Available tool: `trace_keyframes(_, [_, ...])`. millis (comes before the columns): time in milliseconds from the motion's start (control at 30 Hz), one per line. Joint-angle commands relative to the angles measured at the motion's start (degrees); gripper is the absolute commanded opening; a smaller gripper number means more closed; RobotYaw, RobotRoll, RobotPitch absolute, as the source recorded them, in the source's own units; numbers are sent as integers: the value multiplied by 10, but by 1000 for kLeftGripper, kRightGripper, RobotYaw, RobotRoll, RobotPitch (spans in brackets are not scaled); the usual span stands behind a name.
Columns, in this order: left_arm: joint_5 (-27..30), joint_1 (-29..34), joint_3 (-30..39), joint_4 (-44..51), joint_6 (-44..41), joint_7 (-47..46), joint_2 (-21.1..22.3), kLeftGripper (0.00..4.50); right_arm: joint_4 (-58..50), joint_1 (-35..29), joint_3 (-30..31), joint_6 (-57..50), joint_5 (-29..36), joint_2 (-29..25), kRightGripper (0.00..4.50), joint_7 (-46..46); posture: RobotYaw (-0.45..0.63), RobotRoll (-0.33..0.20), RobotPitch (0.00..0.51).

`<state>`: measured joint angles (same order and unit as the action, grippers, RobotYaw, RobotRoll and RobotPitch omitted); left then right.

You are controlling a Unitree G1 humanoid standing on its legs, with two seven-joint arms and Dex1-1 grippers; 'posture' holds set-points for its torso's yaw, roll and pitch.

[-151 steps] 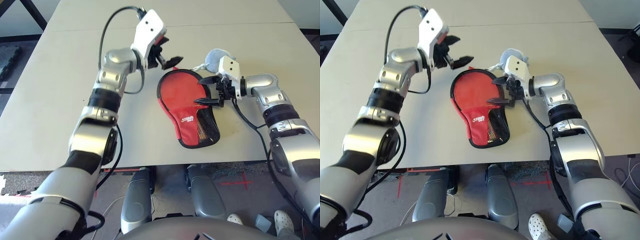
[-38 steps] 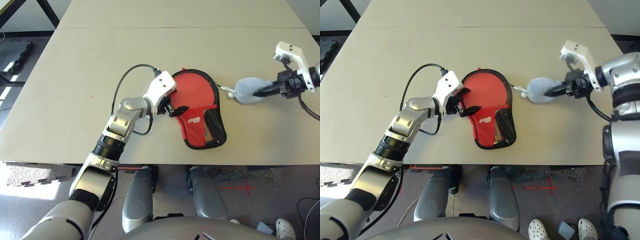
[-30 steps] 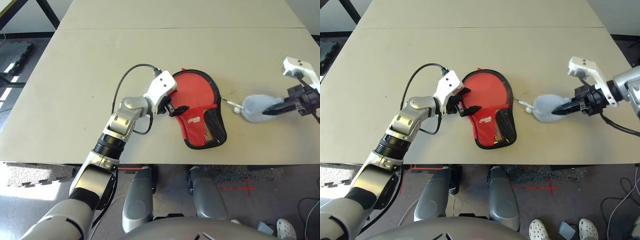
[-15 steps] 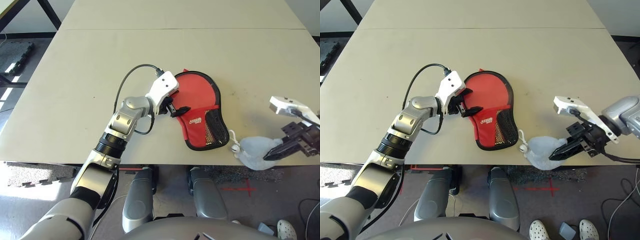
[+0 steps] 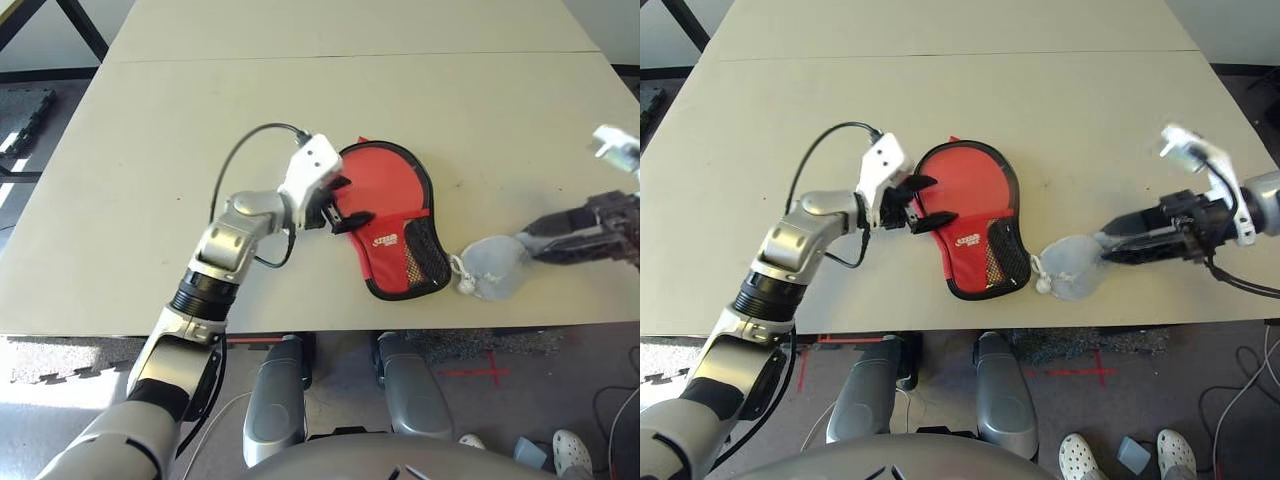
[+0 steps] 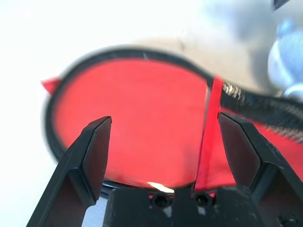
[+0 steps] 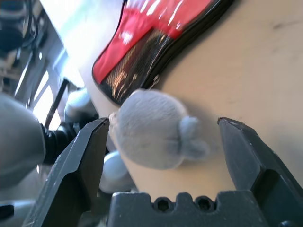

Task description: Store the ping-pong paddle in its case and zip it.

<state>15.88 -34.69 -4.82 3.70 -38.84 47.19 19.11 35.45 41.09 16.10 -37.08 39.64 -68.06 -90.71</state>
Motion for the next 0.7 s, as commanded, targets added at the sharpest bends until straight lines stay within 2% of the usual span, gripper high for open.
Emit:
trace_keyframes(33, [37, 4, 101, 19, -19, -58, 15, 4500, 110, 20, -100, 50, -17, 62, 4447, 93, -40, 0, 218])
trace_keyframes(200, [30, 7, 185, -21, 17, -144, 28, 4500, 195, 45, -219, 164, -45, 139, 4447, 254, -5, 0, 239])
trace_keyframes(333, [13, 14, 245, -69, 115, -215, 28, 4500, 223, 47, -284, 274, -72, 194, 4447, 367, 15, 0, 246])
trace_keyframes(500, [-21, 46, 297, -155, 249, -314, 23, 4500, 256, 31, -319, 429, -135, 242, 4447, 521, 27, 0, 249])
trace_keyframes(700, [-32, 57, 293, -216, 332, -352, 23, 4500, 293, 31, -353, 501, -169, 252, 4447, 608, 32, 0, 261])
